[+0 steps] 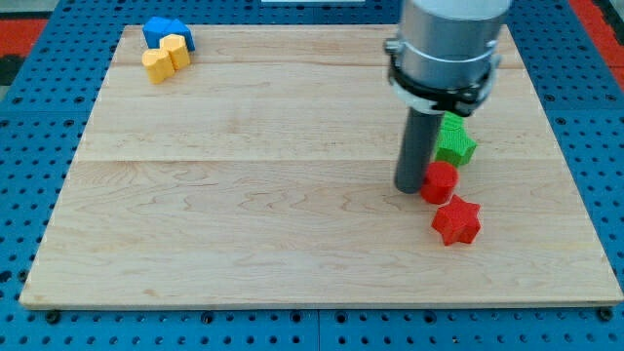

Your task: Point at the blue cube

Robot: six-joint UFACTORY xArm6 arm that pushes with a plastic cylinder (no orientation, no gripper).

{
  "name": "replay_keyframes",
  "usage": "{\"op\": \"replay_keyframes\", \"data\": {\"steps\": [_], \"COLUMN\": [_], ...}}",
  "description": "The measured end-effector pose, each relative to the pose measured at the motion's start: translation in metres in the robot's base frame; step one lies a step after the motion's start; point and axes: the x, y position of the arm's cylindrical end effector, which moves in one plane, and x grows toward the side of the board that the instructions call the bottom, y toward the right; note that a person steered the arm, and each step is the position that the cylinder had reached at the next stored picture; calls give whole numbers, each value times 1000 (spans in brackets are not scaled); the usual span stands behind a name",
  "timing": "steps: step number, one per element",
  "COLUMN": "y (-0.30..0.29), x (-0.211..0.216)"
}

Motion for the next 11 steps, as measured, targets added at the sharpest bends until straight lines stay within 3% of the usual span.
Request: {"op": "replay_keyframes", "data": {"steps": [2,3,5,7,8,9,11], "y": [5,-41,-173,-348,-417,-421,-411], "x": [0,-8,-72,-127,-175,-180,-279]}}
